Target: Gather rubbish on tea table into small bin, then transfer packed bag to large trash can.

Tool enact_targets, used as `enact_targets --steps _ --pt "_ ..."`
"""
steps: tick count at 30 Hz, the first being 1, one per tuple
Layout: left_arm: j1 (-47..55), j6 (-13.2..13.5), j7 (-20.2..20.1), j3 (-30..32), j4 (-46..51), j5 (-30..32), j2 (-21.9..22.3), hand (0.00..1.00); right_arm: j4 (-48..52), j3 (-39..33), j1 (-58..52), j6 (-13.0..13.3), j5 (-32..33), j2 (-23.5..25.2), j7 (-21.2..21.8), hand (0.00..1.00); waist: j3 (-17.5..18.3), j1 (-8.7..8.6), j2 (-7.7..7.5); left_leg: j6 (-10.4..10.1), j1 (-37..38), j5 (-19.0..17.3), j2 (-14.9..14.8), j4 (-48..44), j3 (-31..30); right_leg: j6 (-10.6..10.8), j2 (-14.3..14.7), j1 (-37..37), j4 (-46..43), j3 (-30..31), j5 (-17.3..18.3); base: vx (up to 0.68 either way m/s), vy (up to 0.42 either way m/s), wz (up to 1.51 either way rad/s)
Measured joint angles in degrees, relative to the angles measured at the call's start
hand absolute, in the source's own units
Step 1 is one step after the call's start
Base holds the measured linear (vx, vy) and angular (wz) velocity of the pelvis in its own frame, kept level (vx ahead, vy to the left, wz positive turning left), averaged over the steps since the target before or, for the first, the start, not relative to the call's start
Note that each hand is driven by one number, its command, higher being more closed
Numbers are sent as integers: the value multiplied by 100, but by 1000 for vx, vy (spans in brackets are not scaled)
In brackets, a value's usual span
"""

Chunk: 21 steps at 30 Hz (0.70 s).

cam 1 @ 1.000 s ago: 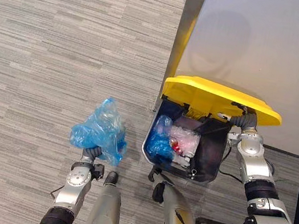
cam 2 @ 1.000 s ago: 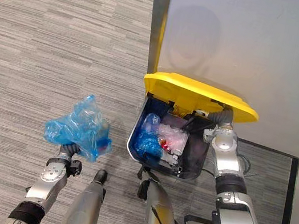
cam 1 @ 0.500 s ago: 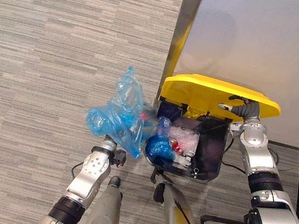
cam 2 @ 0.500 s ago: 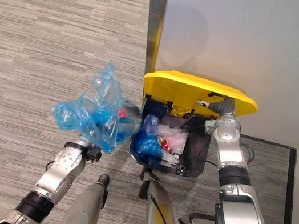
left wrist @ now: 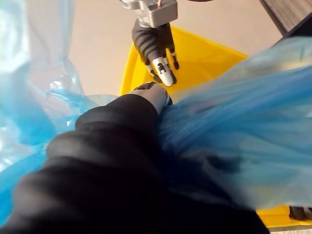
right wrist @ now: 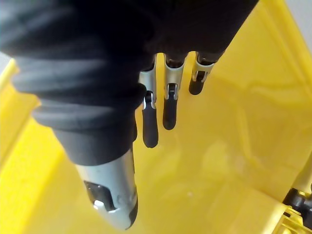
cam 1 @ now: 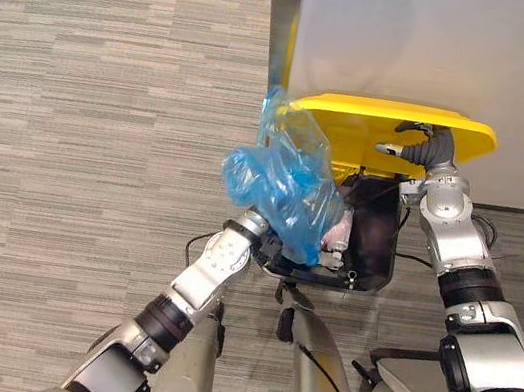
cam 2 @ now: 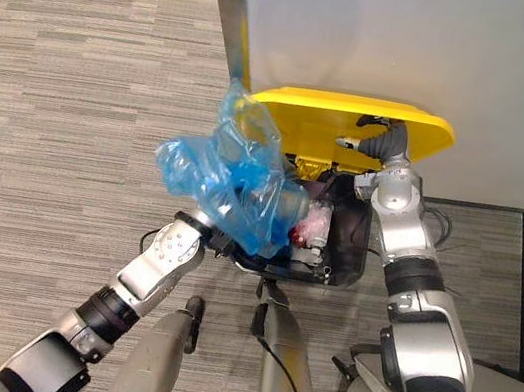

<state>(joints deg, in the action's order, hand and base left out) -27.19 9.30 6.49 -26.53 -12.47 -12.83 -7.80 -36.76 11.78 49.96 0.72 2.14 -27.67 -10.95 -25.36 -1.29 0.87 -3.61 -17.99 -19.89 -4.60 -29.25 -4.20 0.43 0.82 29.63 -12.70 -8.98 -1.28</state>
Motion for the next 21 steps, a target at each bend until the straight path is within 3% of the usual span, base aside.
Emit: enact_targets --steps 8,16,21 --pt "-725 -65 18 -56 -839 17 99 100 0 -3 419 0 -9 -3 -44 0 -226 -101 3 27 -287 -15 59 -196 11 14 -28 215 5 84 -103 -19 -11 -3" --pt "-1242 -270 -21 -107 -2423 403 314 100 3 -23 424 -4 -73 82 -134 0 -239 -107 1 33 -753 -19 38 -336 -4 106 -48 600 19 75 -190 -3 -25 2" --pt "-1453 -408 -28 25 -3079 525 314 100 169 -21 410 -50 -128 444 -142 0 -242 -78 -3 -4 -1054 -54 -37 -476 110 104 8 869 12 112 -219 26 -7 -7"
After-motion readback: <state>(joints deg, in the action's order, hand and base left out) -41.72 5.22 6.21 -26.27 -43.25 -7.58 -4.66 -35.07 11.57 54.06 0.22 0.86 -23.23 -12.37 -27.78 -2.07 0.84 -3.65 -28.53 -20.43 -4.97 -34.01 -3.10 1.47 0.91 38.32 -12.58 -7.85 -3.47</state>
